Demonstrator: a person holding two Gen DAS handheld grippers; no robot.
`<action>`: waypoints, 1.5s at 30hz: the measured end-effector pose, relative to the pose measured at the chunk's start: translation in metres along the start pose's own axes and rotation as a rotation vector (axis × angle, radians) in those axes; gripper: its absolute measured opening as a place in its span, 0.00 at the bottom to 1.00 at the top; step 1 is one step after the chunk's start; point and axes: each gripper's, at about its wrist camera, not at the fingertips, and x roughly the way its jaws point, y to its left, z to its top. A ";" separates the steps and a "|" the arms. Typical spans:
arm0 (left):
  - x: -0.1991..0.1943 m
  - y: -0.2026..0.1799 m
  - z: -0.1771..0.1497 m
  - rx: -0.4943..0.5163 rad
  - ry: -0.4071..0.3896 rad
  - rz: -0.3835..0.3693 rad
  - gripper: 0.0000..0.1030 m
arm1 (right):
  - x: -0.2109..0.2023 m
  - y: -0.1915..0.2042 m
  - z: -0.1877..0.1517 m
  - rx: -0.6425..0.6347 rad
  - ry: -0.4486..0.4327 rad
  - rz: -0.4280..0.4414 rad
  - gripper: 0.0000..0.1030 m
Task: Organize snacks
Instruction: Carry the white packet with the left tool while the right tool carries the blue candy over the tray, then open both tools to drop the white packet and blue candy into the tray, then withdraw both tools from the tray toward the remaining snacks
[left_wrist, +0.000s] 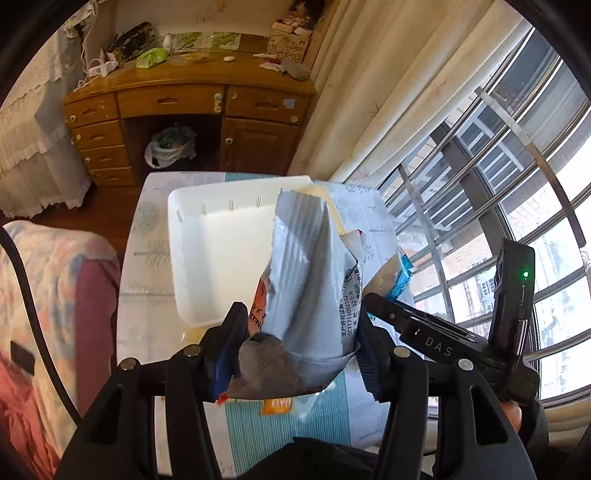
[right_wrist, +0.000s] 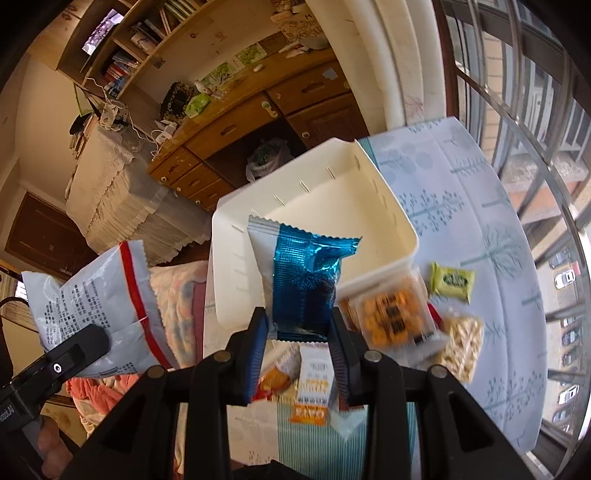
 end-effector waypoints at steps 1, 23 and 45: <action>0.006 0.004 0.005 0.006 -0.011 -0.003 0.53 | 0.006 0.002 0.005 -0.006 -0.009 -0.002 0.32; 0.102 0.069 0.016 -0.067 0.056 0.097 0.69 | 0.071 -0.004 0.034 -0.011 0.011 -0.059 0.49; -0.004 0.004 -0.094 -0.048 -0.104 0.088 0.78 | -0.026 0.006 -0.059 -0.152 -0.050 0.053 0.56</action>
